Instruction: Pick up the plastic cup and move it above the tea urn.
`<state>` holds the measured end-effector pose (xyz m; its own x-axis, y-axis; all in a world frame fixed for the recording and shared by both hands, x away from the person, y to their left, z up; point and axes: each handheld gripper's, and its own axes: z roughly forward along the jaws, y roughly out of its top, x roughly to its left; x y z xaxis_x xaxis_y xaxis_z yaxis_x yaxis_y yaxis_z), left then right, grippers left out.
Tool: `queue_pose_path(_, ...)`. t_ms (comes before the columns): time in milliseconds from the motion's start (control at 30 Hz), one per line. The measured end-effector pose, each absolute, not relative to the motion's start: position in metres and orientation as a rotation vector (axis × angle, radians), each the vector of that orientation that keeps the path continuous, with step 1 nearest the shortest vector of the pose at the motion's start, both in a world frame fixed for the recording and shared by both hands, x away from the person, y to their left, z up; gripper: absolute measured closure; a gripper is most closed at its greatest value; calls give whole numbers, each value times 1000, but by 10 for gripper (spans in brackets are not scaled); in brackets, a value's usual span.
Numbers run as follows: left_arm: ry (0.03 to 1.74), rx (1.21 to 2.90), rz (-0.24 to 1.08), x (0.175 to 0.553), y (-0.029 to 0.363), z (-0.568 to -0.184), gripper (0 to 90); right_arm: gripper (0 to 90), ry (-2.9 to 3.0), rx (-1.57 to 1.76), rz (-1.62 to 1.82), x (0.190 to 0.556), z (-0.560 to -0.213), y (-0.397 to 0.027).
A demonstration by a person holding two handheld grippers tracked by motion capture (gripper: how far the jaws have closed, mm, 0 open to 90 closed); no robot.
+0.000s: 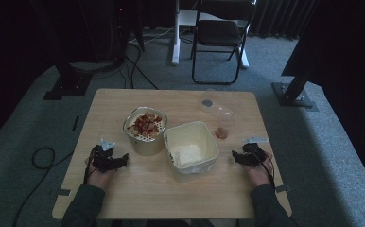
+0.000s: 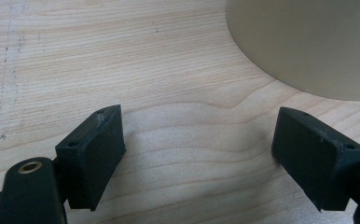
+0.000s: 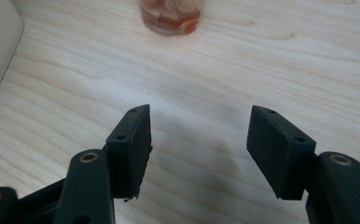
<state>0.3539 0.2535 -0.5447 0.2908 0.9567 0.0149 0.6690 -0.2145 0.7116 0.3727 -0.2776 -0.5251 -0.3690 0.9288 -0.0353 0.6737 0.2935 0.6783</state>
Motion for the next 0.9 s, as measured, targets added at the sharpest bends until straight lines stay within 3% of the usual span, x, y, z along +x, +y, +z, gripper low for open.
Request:
queue_pose_path(433, 1448, 1966, 622, 354, 254, -545, 173, 472, 2137, 1396, 877, 388, -509, -286)
queue_pose_path(900, 1447, 1966, 623, 354, 254, -545, 173, 478, 2091, 1376, 925, 410, -490, -292)
